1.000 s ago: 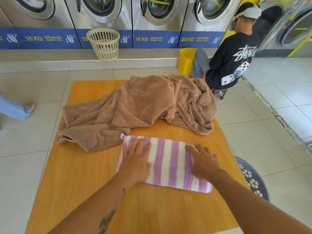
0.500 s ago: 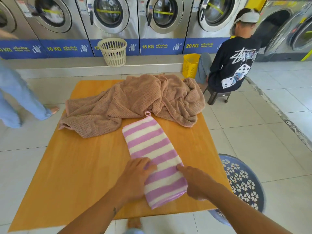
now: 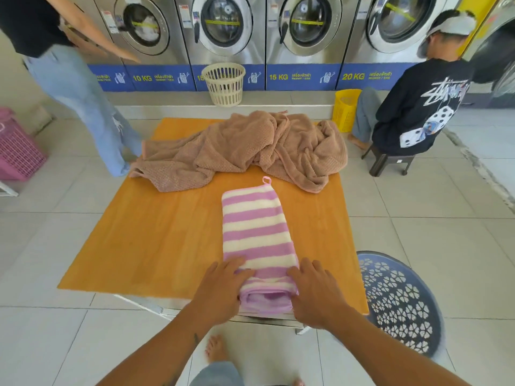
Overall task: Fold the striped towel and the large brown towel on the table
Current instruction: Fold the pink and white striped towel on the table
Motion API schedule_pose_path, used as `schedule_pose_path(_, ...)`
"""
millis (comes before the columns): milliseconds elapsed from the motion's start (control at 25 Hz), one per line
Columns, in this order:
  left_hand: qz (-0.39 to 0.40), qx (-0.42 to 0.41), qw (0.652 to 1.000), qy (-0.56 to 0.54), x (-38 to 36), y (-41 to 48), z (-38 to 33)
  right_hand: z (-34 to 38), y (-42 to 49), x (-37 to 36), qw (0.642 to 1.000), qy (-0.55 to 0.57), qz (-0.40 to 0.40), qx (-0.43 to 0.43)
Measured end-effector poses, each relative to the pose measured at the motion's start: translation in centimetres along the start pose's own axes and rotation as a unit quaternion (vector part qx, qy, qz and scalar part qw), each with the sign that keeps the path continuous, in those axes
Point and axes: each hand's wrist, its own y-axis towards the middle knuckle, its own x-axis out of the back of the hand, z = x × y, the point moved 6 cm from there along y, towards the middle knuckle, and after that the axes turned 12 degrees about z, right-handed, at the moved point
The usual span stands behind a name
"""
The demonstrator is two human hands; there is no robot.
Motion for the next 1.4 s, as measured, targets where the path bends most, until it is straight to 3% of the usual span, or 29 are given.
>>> schedule_pose_path(120,0.0,0.028,0.975,-0.223,2.0,0.1,0.1,-0.5,-0.3,0.2,0.998,0.041,0.042,0.016)
schedule_pose_path(200,-0.006,0.027,0.947,-0.319,2.9,0.2,0.8,-0.8,-0.6,0.6,0.996,0.09,0.019,0.022)
schedule_pose_path(320,-0.012,0.015,0.923,-0.385,3.8,0.3,2.0,0.1,-0.7,1.5,0.982,0.17,-0.076,0.026)
schedule_pose_path(480,-0.051,-0.016,0.875,-0.481,4.7,0.0,3.6,1.0,-0.1,4.5,0.939,0.249,-0.234,0.033)
schedule_pose_path(640,-0.114,-0.005,0.832,-0.544,6.4,-1.1,5.7,3.0,1.6,8.2,0.916,0.346,-0.204,0.001)
schedule_pose_path(840,-0.114,-0.01,0.84,-0.53,7.4,-0.5,9.7,5.7,4.9,9.8,0.933,0.311,-0.178,-0.027)
schedule_pose_path(960,-0.102,-0.042,0.875,-0.471,7.9,-0.3,10.6,5.9,6.1,9.6,0.94,0.29,-0.171,-0.048)
schedule_pose_path(1160,-0.175,-0.131,0.931,-0.291,8.7,0.5,10.1,5.4,8.1,9.1,0.942,0.289,-0.163,-0.051)
schedule_pose_path(1400,-0.195,-0.08,0.942,-0.262,7.7,3.7,10.0,3.2,12.2,9.0,0.964,0.215,-0.144,-0.059)
